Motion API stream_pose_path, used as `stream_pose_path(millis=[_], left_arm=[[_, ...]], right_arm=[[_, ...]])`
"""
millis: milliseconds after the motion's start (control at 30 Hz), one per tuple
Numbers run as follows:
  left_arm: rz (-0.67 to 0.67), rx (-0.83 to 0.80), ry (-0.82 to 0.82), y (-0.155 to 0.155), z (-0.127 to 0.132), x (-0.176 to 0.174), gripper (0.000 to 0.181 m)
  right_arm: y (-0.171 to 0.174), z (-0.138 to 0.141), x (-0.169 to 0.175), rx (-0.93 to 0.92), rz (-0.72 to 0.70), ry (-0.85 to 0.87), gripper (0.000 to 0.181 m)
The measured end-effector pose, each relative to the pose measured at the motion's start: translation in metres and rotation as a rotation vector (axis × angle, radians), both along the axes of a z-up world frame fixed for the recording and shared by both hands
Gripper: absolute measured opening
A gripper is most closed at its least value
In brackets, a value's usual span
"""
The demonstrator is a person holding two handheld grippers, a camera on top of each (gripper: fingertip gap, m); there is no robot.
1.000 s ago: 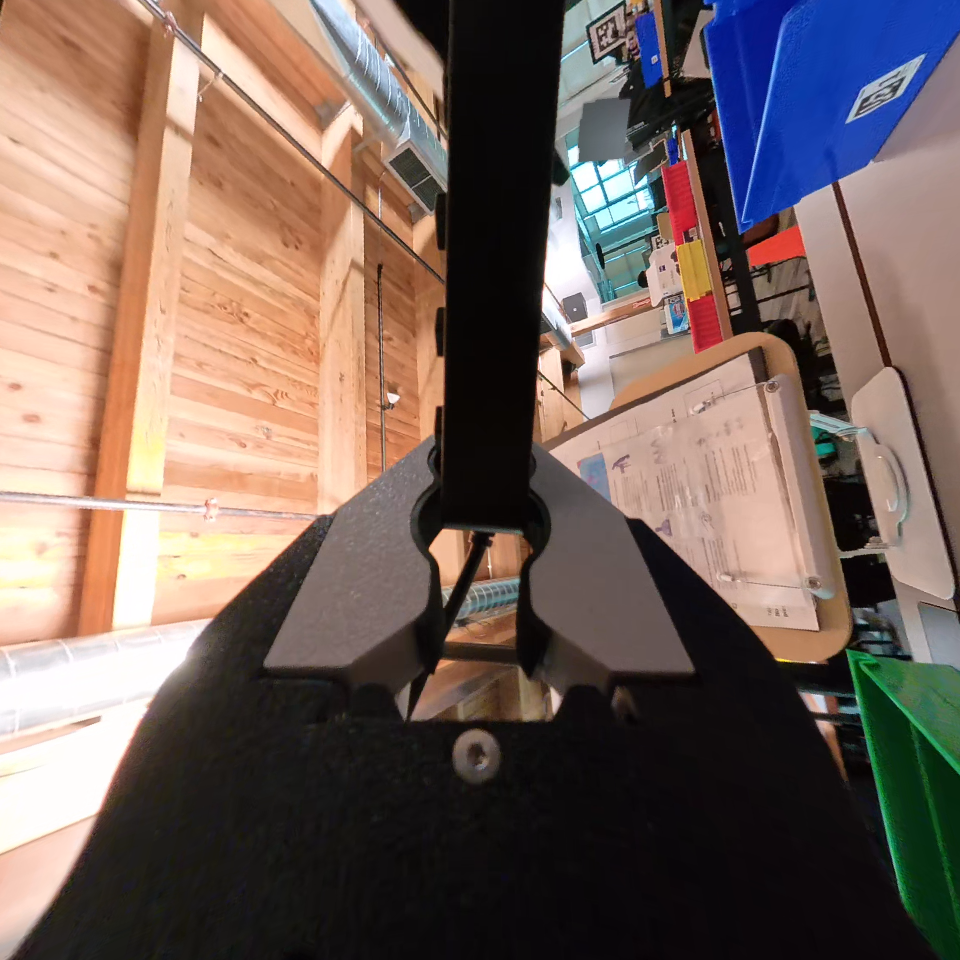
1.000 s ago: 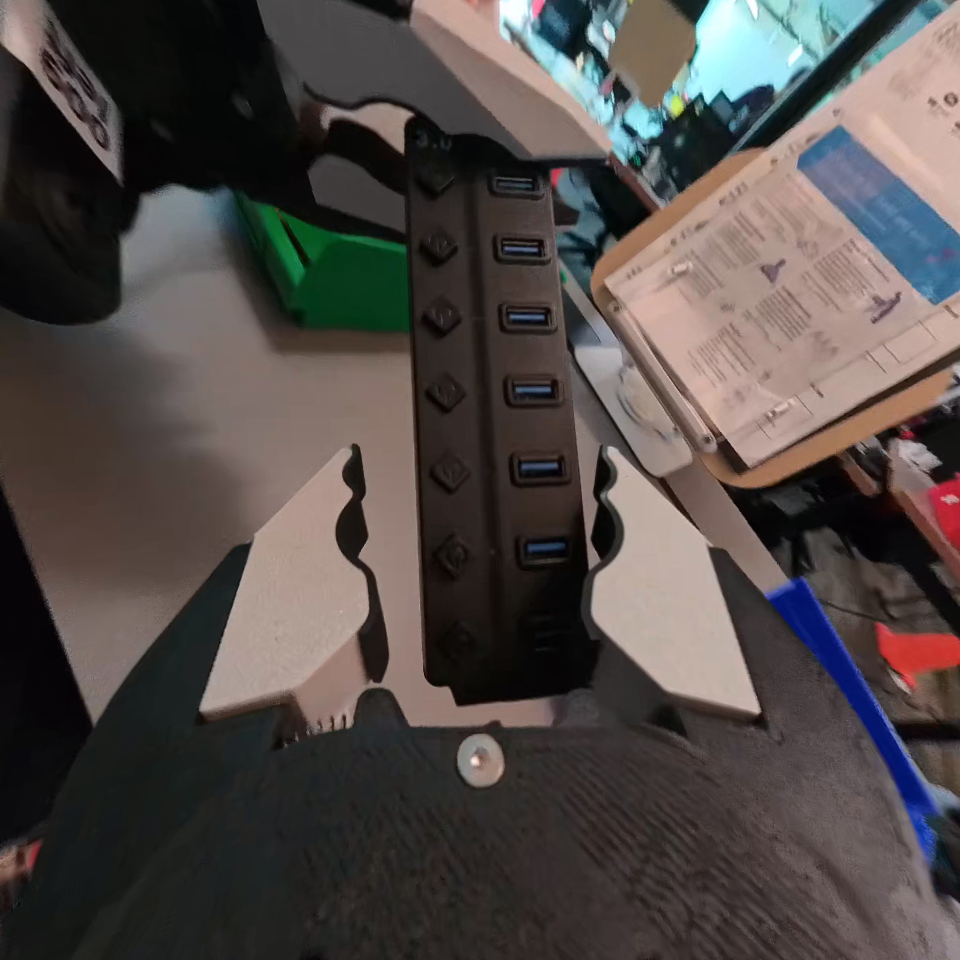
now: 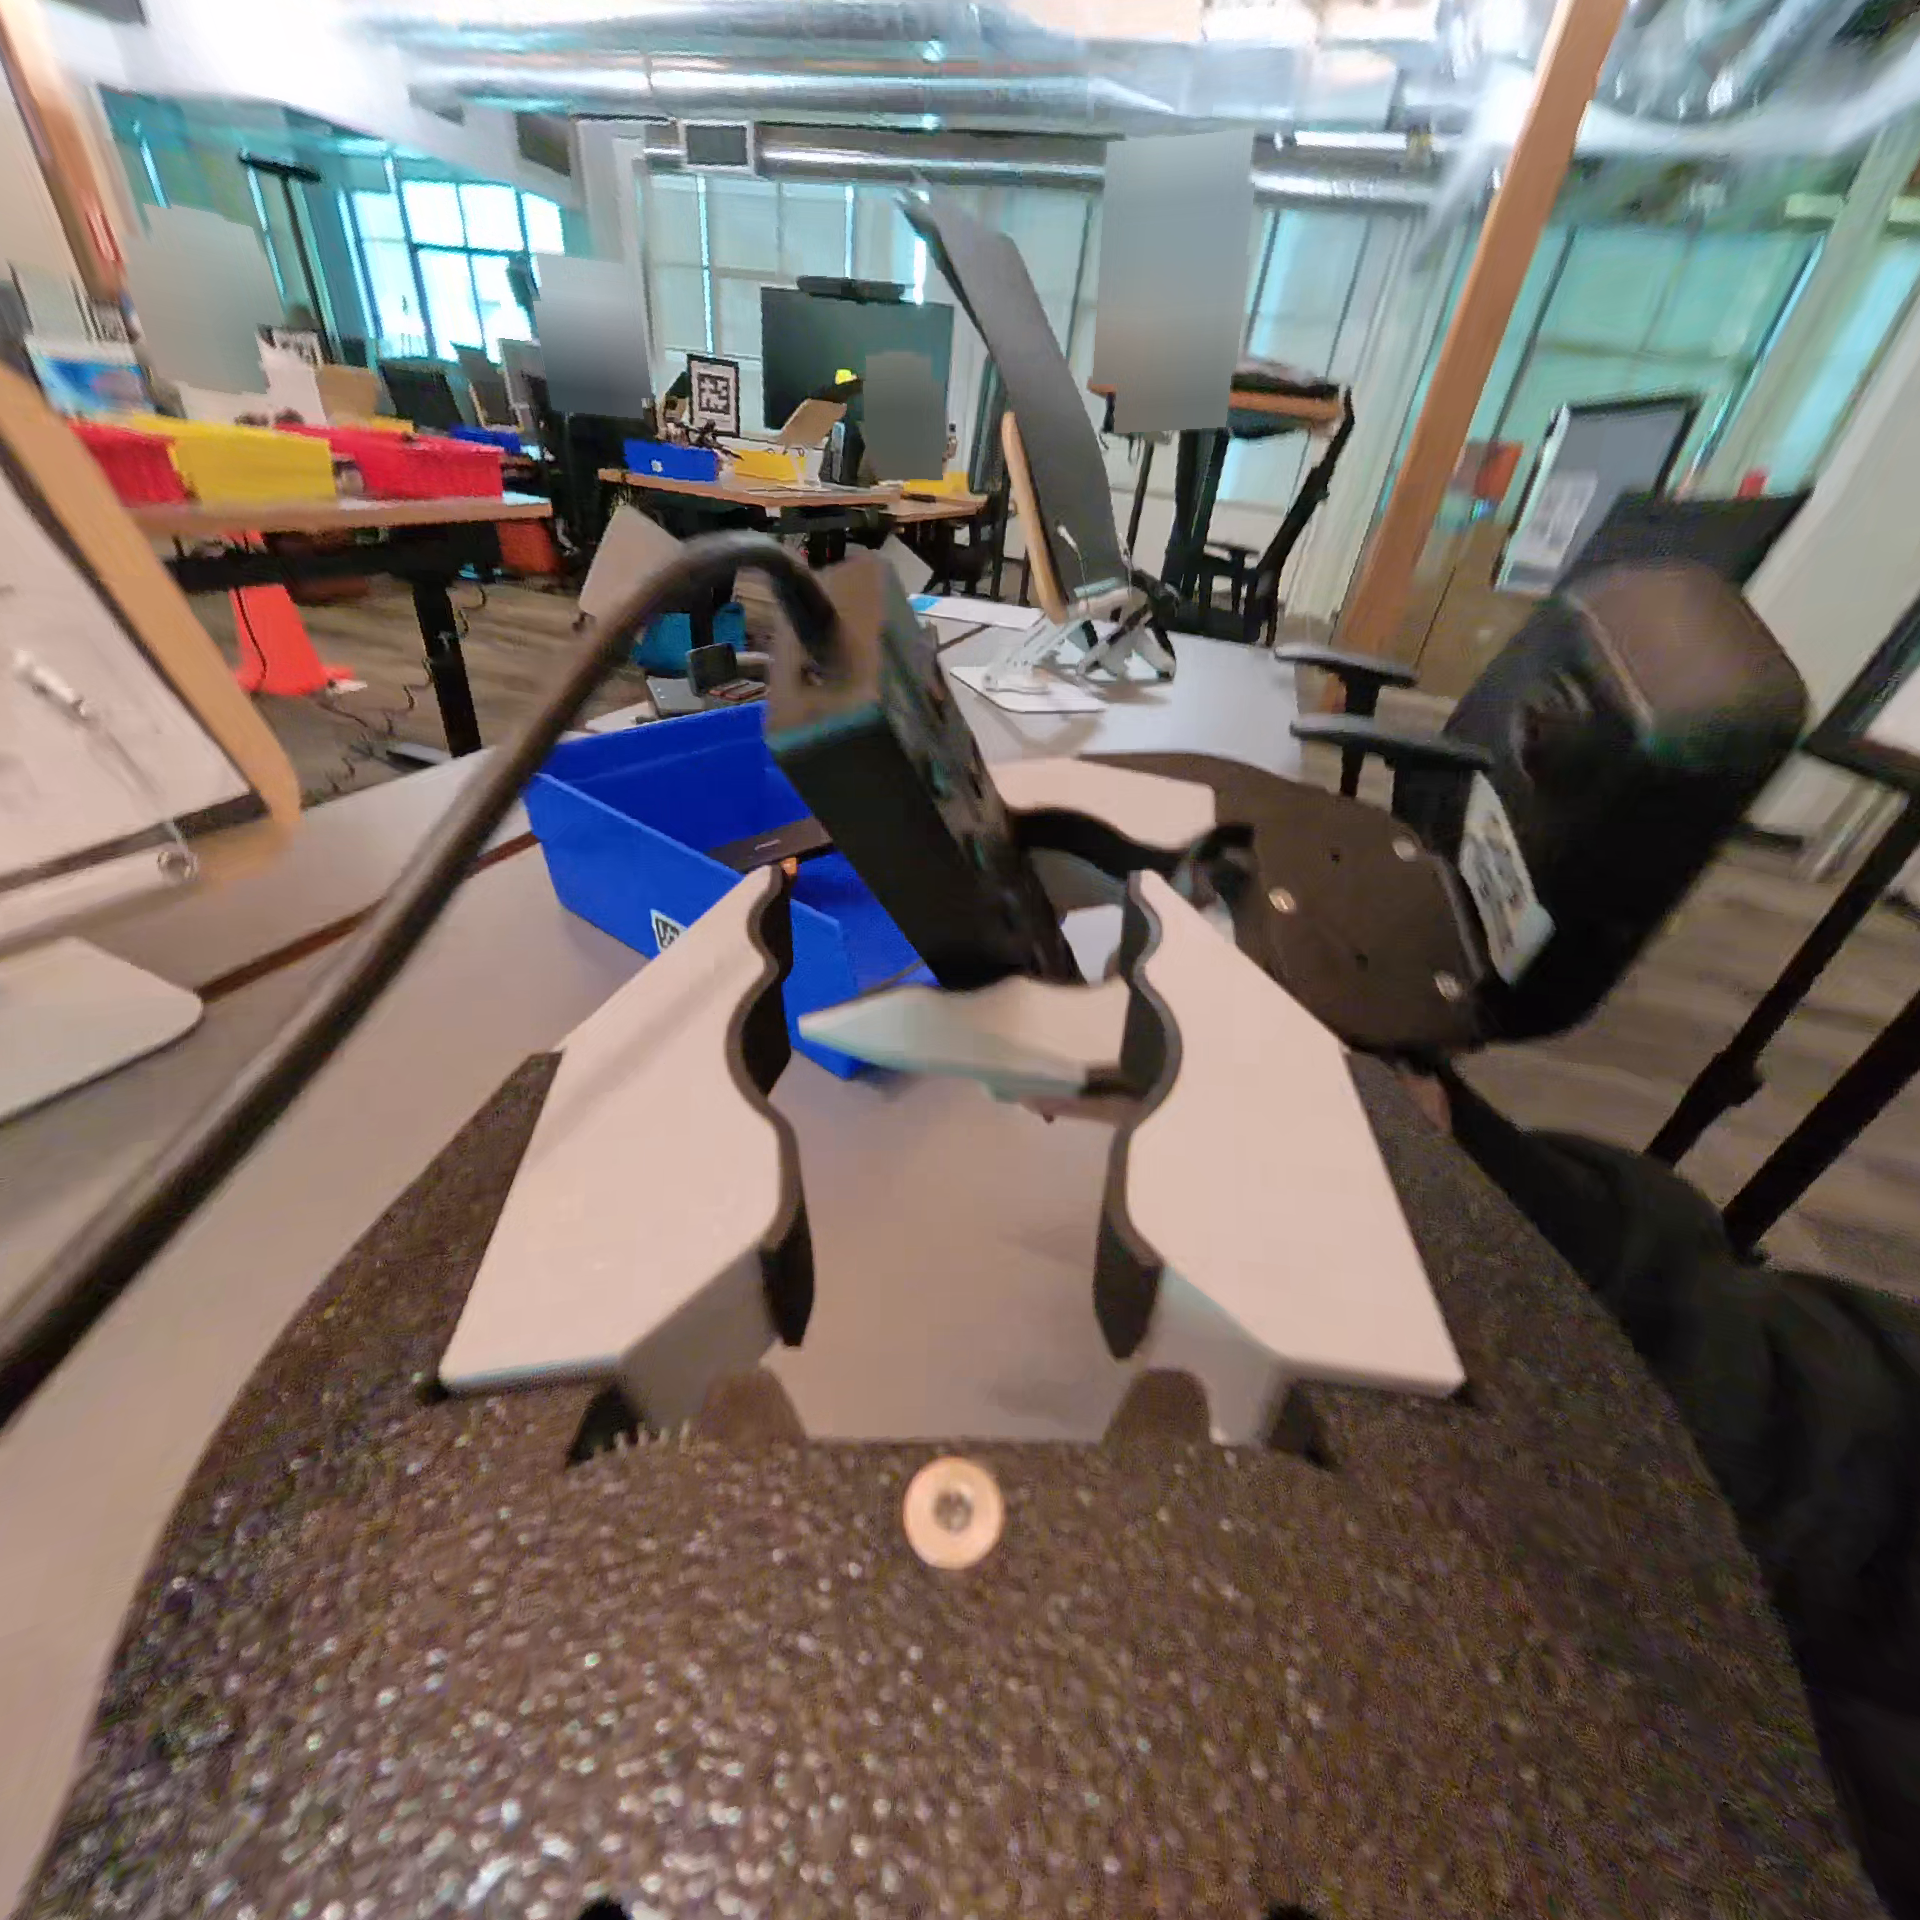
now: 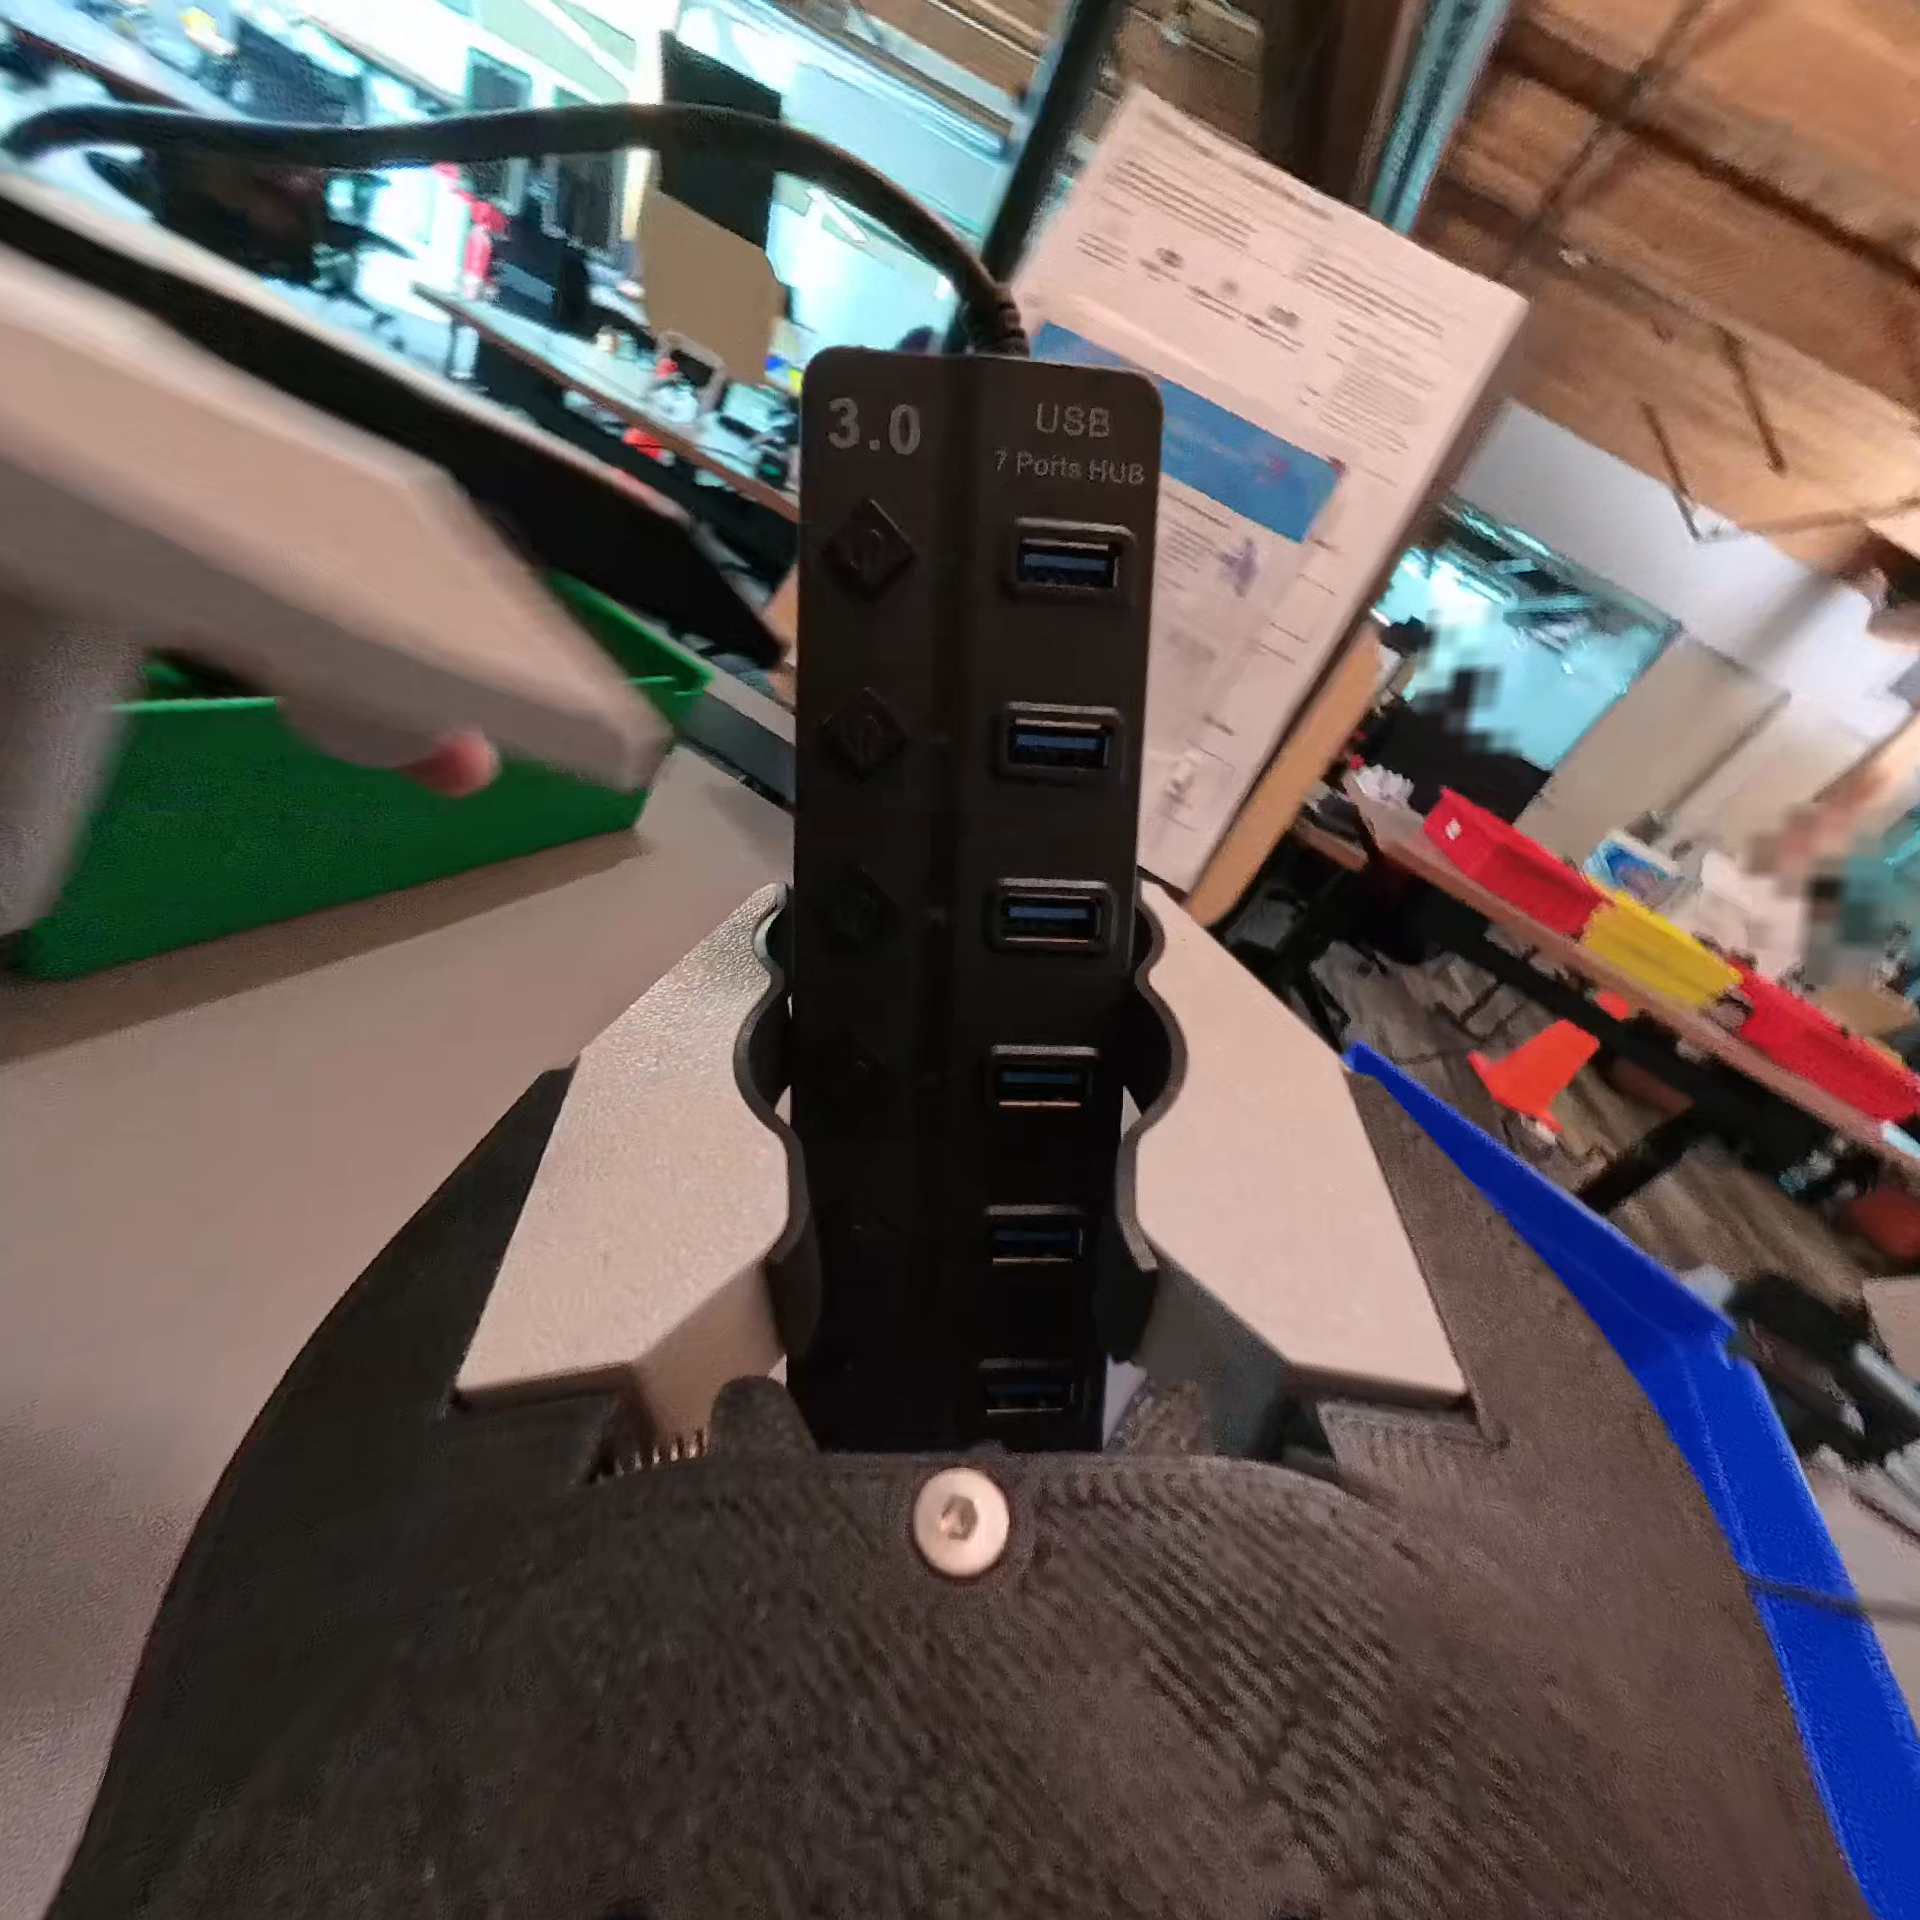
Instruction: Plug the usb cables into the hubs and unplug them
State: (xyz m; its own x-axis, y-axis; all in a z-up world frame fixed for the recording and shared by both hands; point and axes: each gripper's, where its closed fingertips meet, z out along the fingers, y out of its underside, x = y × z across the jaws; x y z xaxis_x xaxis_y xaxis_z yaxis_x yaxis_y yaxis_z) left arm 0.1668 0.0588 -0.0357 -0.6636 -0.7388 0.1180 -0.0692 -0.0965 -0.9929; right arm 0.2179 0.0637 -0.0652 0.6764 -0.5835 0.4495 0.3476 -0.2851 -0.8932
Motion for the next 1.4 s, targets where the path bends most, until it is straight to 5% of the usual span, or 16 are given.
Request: stream_pose_path(millis=[67, 167, 300, 567, 800, 867, 933, 1000, 1100, 1233, 1400], left_arm=[[0.033, -0.042, 0.042, 0.016, -0.001, 0.007, 0.058], [-0.024, -0.068, 0.037, 0.024, 0.001, 0.004, 0.028], [-0.114, -0.014, 0.028, 0.024, -0.003, -0.003, 0.023], [-0.278, 0.360, -0.262, 0.002, 0.017, -0.060, 0.022], [-0.436, 0.263, -0.214, 0.002, 0.022, -0.085, 0.029], [-0.419, 0.173, -0.113, 0.006, 0.028, -0.085, 0.040], [-0.472, 0.098, -0.018, 0.003, 0.031, -0.095, 0.083], [-0.449, 0.068, 0.031, 0.007, 0.033, -0.096, 0.100], [-0.471, 0.071, 0.018, 0.017, 0.038, -0.107, 0.066], [-0.417, 0.102, -0.095, 0.036, 0.051, -0.115, 0.065], [-0.205, 0.107, -0.124, 0.058, 0.052, -0.084, 0.060]], right_arm=[[0.016, -0.003, -0.012, -0.033, 0.043, -0.026, 0.061], [0.035, -0.012, -0.027, -0.098, 0.115, -0.030, 0.061], [0.039, -0.020, -0.037, -0.168, 0.203, -0.013, 0.062], [0.023, -0.010, -0.095, -0.070, 0.644, 0.180, 0.057], [0.035, -0.018, -0.116, -0.185, 0.710, 0.094, 0.021], [0.036, -0.014, -0.111, -0.174, 0.671, 0.081, 0.021], [0.037, -0.012, -0.102, -0.165, 0.616, 0.062, 0.022], [0.035, -0.005, -0.094, -0.102, 0.586, 0.079, 0.022], [0.016, 0.024, -0.068, 0.137, 0.507, 0.160, 0.021], [-0.027, 0.062, -0.037, 0.402, 0.318, 0.154, 0.022], [-0.060, 0.037, 0.013, 0.296, -0.035, 0.149, 0.022]])
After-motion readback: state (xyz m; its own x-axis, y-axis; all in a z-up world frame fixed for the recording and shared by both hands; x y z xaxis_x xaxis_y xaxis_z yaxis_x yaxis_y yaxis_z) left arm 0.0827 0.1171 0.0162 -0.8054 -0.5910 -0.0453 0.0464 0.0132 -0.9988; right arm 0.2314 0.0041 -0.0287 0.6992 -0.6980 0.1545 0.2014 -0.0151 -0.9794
